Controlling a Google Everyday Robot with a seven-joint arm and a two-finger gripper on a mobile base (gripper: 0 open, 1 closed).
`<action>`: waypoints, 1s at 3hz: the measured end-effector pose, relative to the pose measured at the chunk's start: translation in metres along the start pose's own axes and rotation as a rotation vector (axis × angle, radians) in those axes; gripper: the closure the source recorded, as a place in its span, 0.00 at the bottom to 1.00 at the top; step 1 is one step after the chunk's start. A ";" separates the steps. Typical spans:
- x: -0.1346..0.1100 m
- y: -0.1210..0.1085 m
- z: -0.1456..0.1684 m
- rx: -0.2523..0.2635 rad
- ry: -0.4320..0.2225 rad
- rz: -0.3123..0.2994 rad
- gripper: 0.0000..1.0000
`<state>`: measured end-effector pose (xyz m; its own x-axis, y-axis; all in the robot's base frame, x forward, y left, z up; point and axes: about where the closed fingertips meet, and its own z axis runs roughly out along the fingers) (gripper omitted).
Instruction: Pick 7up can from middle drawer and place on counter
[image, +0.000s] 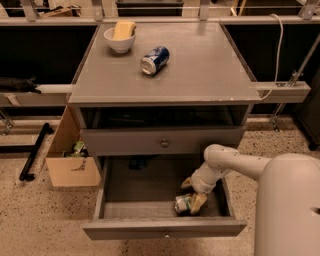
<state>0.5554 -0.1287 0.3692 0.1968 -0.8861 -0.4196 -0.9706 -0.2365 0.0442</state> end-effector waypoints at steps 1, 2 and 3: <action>0.003 0.003 0.007 -0.012 -0.006 0.005 0.52; 0.002 0.006 0.004 -0.001 -0.012 0.005 0.75; -0.002 0.012 -0.017 0.049 -0.047 0.006 0.98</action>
Offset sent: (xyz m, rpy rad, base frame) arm -0.0062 -0.0055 0.0050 0.0213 -0.0152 -0.0178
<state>0.5459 -0.1361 0.3860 0.1857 -0.8672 -0.4620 -0.9776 -0.2106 0.0024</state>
